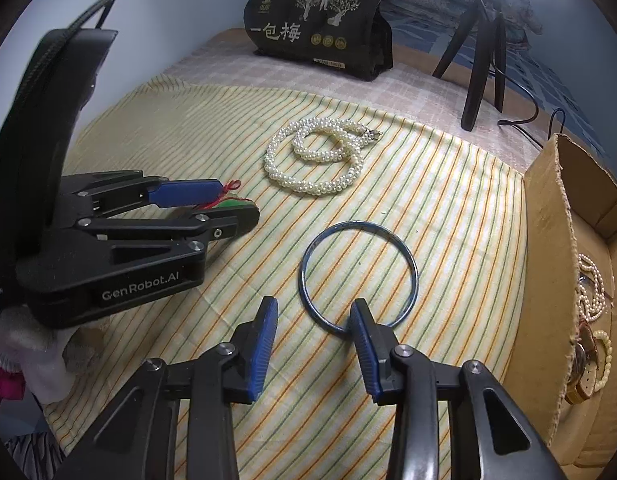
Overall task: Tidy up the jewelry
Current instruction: 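Move left tool to green jade pendant while right tool approaches black bangle, then close left tool on the jade pendant while right tool grasps the bangle rim, then carry pendant in left tool and bangle in right tool into the box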
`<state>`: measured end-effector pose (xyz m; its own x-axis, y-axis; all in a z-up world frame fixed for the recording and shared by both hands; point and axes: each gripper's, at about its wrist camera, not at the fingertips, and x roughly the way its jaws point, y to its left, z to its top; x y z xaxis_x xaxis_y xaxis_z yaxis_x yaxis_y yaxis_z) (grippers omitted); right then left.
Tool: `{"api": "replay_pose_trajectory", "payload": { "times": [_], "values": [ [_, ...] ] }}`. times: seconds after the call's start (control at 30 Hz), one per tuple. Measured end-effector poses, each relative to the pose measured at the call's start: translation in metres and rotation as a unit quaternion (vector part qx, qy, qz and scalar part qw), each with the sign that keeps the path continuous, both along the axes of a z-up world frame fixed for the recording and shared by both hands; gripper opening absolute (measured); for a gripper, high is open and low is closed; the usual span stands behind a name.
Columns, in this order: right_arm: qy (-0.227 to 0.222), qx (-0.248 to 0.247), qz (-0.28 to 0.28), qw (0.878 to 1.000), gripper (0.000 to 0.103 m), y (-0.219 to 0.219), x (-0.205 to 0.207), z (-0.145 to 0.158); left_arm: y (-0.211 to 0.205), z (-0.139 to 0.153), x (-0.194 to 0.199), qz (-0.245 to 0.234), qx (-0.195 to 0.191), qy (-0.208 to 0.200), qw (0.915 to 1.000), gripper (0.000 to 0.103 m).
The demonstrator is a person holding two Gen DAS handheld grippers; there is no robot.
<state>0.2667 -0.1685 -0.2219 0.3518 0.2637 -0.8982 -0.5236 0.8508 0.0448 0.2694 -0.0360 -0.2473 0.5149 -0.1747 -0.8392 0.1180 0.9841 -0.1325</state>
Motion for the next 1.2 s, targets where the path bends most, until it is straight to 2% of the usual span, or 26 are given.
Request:
{"api": "replay_pose_trajectory", "payload": {
  "times": [0.03, 0.17, 0.4, 0.47, 0.53, 0.63, 1.03, 1.2],
  "values": [
    [0.000, -0.003, 0.001, 1.000, 0.038, 0.001, 0.000, -0.001, -0.002, 0.000, 0.000, -0.002, 0.005, -0.002, 1.0000, 0.030],
    [0.000, -0.011, 0.000, 1.000, 0.037, 0.005, 0.003, -0.006, -0.006, -0.001, -0.001, -0.007, 0.019, -0.010, 0.9997, 0.030],
    [0.003, -0.032, 0.013, 0.999, 0.036, 0.010, 0.007, -0.011, -0.003, 0.000, -0.003, -0.006, 0.013, -0.014, 0.9998, 0.030],
    [0.001, -0.039, 0.016, 0.999, 0.030, 0.011, 0.006, -0.011, -0.002, 0.001, -0.004, -0.006, 0.009, -0.013, 0.9999, 0.030],
    [0.000, -0.045, 0.017, 0.999, 0.016, 0.011, 0.008, -0.010, -0.001, 0.003, -0.004, -0.006, 0.006, -0.013, 0.9999, 0.030],
    [0.004, -0.044, 0.015, 0.999, 0.004, 0.009, 0.009, -0.008, -0.001, 0.004, -0.005, -0.007, 0.004, -0.014, 0.9999, 0.029],
    [0.016, 0.052, -0.016, 0.998, 0.001, -0.018, -0.003, 0.024, 0.009, 0.033, -0.025, -0.006, 0.000, -0.035, 0.9994, 0.029],
    [0.004, 0.065, -0.023, 0.998, 0.001, -0.023, -0.009, 0.040, 0.013, 0.044, -0.036, -0.006, -0.003, -0.043, 0.9990, 0.029]
  ]
}}
